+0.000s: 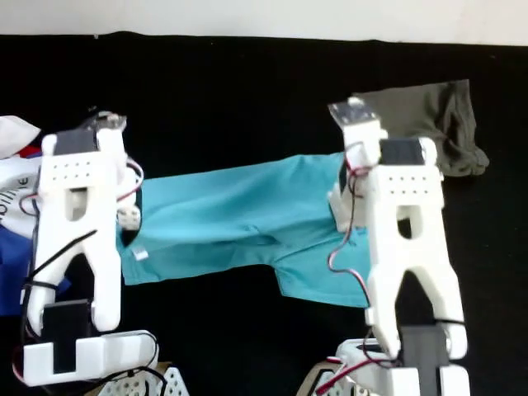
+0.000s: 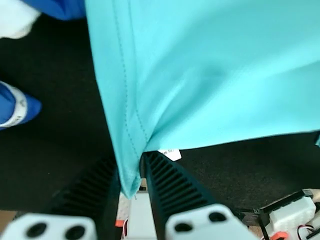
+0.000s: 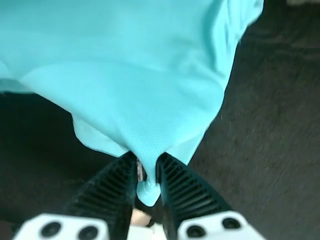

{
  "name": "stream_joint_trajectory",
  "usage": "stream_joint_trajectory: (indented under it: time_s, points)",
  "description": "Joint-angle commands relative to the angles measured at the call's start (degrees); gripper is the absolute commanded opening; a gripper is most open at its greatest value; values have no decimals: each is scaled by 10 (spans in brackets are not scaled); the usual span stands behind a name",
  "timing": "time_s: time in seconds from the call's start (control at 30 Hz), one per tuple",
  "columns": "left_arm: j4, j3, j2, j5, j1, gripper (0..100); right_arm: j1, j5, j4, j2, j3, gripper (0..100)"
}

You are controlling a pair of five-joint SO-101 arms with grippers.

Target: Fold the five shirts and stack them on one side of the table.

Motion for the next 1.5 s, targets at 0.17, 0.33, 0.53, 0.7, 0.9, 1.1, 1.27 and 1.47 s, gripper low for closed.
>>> stream_joint_trajectory:
  time_s: [0.17,0.33,0.53,0.7,0.9,1.1,1.27,1.47]
  points:
    - [-113,121,-24,-4,1,8,10,29,-106,-68,180,5]
    - [-134,145,-24,-4,1,11,8,29,-124,-68,215,11]
    - [-95,105,-29,-4,-3,149,7,30,-76,-75,173,184]
    - [-18,-13,-30,-4,-3,206,7,30,-1,-75,60,201]
    - [-9,-133,-23,-4,0,206,7,26,-25,-64,-44,201]
    - [-140,-93,29,16,36,12,-2,26,-157,34,-48,0]
    - [-229,-107,149,49,46,9,-16,25,-230,166,-80,26]
    - [-236,-204,270,52,37,8,-13,25,-292,295,-182,26]
